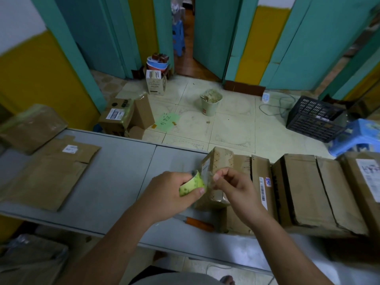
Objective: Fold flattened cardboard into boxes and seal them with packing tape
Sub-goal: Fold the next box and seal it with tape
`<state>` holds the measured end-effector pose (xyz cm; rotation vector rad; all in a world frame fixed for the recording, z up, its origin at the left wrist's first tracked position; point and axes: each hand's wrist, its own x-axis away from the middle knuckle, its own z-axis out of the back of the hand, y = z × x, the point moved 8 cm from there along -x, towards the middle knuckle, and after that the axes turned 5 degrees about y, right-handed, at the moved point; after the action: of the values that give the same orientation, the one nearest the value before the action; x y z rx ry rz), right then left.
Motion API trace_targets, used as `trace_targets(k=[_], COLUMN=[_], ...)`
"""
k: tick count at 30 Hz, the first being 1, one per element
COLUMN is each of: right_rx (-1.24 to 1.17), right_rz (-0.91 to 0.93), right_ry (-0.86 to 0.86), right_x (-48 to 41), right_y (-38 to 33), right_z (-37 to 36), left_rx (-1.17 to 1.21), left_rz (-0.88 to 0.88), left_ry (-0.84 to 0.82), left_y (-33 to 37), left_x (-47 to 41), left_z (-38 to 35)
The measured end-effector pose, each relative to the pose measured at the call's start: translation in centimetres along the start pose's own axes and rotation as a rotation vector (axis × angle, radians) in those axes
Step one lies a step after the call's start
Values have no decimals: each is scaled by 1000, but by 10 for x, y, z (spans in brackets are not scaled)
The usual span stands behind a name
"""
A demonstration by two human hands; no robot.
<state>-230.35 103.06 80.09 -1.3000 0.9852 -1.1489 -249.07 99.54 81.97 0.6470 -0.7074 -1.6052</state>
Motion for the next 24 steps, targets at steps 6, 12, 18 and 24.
trace_targets(k=[6, 12, 18, 24], right_rx=[-33, -34, 150, 246], right_rz=[-46, -57, 33, 73], right_ry=[94, 107, 96, 147], right_x=[-5, -8, -12, -2], right_y=[5, 0, -14, -19], right_z=[5, 11, 22, 31], left_rx=[140, 431, 484, 348], left_rz=[73, -6, 3, 29], left_ry=[-30, -143, -87, -93], left_y=[-4, 6, 3, -5], left_x=[-1, -1, -6, -17], left_z=[-2, -8, -12, -18])
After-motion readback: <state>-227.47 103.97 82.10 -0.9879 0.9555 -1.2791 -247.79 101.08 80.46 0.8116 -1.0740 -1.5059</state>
